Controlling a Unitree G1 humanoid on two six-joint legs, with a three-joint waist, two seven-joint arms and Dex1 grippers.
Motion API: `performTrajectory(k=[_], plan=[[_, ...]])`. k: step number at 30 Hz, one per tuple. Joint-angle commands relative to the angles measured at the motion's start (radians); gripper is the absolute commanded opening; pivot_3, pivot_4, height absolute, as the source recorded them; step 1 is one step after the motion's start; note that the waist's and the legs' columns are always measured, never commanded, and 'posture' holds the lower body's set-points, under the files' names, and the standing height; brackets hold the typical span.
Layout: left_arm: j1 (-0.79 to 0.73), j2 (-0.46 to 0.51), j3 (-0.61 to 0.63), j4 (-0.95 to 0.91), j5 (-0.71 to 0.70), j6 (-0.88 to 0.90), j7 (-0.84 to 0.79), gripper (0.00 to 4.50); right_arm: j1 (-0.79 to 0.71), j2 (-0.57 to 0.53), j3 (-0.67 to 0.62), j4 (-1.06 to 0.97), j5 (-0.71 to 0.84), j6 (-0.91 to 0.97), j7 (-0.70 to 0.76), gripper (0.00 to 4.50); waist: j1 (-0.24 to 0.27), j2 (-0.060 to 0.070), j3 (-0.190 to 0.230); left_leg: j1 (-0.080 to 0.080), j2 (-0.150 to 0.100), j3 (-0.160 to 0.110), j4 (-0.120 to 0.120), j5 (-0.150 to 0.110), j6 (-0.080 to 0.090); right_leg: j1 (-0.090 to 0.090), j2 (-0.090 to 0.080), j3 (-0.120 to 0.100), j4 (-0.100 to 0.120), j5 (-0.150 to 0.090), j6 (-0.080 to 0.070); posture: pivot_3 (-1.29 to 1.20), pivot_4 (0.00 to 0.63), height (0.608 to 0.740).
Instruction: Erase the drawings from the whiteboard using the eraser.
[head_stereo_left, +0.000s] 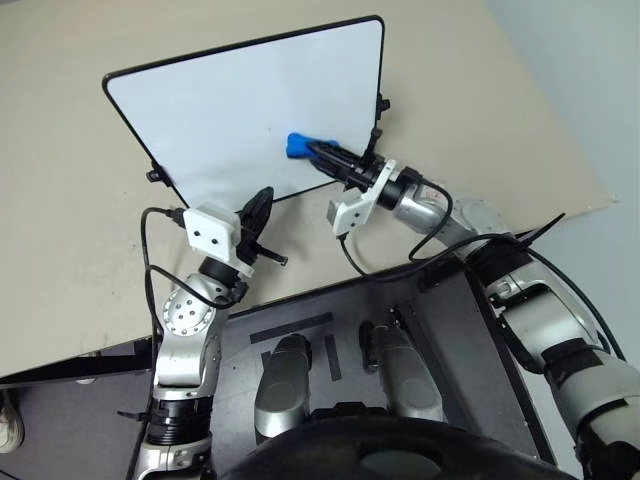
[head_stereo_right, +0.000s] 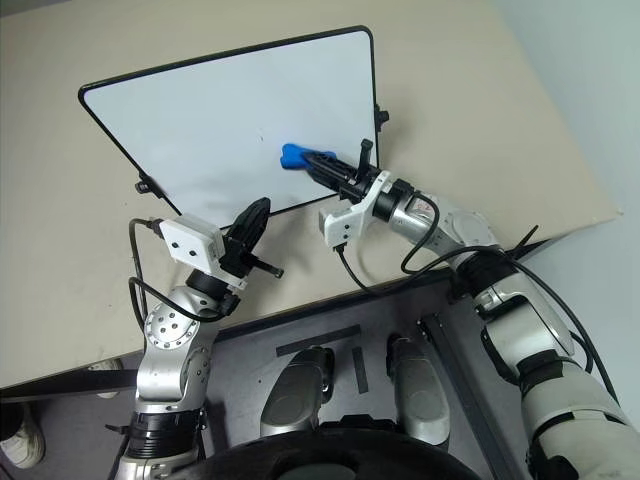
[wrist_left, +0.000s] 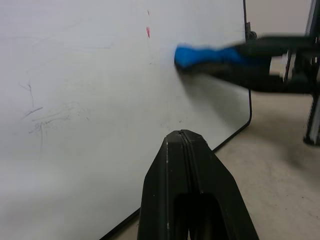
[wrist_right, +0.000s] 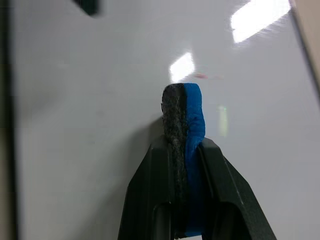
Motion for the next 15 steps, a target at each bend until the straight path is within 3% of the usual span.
performTrajectory(k=[1, 15], plan=[[-0.005, -0.002, -0.001, -0.018, -0.005, -0.016, -0.002, 0.00, -0.017, 0.007, -0.009, -0.004, 0.009, -0.005, 0.004, 0.24, 0.000, 0.000, 0.000, 0.000, 0.000, 0.000, 0.000, 0.000, 0.000, 0.000, 0.000, 0.000, 0.000, 0.000, 0.000, 0.00, 0.150, 0.740], [-0.016, -0.002, -0.004, -0.007, -0.006, -0.018, -0.004, 0.00, -0.162, 0.062, -0.022, 0.014, -0.006, -0.016, -0.074, 0.24, -0.001, 0.000, 0.000, 0.000, 0.000, 0.000, 0.000, 0.000, 0.000, -0.001, 0.000, 0.000, 0.000, 0.000, 0.000, 0.00, 0.150, 0.740]])
